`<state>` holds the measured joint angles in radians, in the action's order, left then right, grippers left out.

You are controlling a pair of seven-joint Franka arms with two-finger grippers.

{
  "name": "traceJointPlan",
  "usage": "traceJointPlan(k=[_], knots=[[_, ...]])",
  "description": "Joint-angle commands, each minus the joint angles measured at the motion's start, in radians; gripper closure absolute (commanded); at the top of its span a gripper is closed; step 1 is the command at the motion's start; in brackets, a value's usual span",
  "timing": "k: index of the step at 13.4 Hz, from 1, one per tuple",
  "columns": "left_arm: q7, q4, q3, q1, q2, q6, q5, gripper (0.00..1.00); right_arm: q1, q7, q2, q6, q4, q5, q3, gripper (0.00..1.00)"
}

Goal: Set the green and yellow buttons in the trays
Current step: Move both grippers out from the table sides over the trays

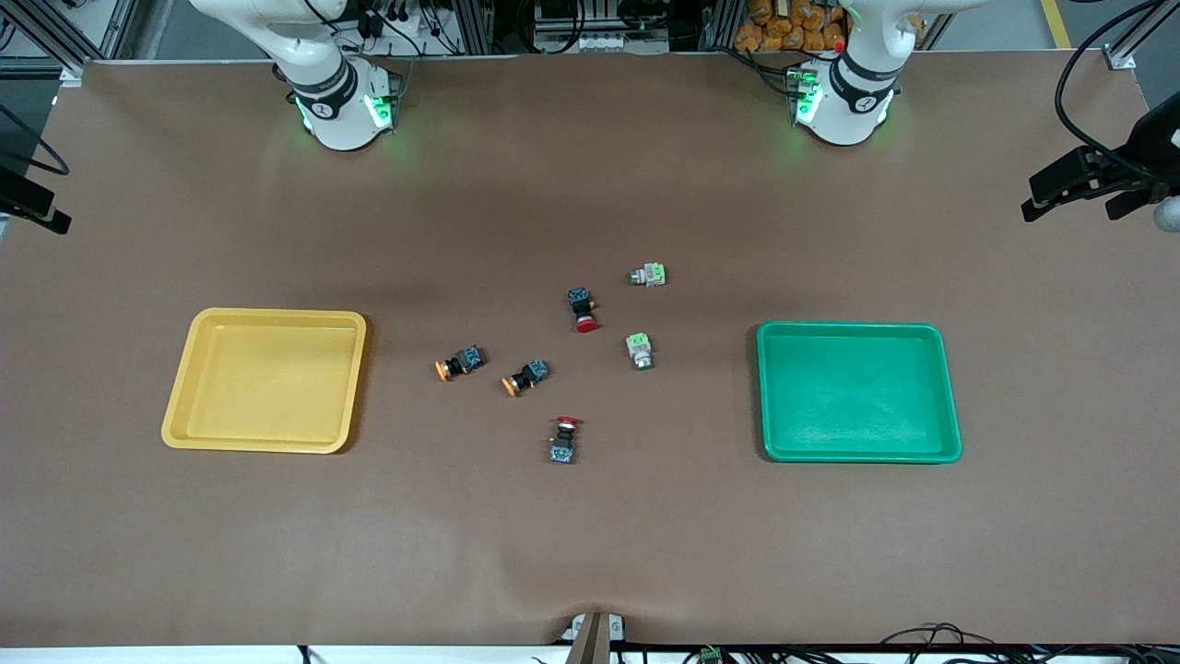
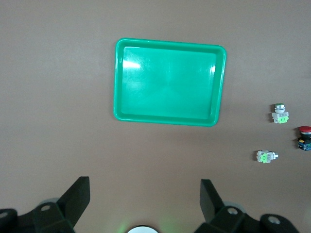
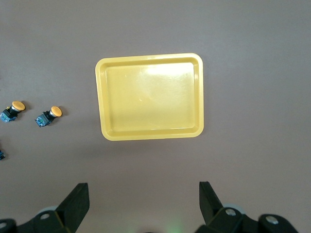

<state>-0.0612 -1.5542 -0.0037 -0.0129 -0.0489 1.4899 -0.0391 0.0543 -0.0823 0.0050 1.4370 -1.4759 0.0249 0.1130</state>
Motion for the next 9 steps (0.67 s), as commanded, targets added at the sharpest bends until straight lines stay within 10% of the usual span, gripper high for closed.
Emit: traceJointPlan(k=[1, 9], knots=[[0.001, 0.026, -0.001, 0.004, 0.012, -0.008, -0.016, 0.00, 0.004, 0.012, 0.006, -0.006, 0.020, 0.013, -0.003, 0.00], [0.017, 0.002, -0.005, -0.005, 0.037, -0.023, -0.008, 0.00, 0.001, 0.012, 0.010, -0.006, 0.020, 0.013, -0.004, 0.00]])
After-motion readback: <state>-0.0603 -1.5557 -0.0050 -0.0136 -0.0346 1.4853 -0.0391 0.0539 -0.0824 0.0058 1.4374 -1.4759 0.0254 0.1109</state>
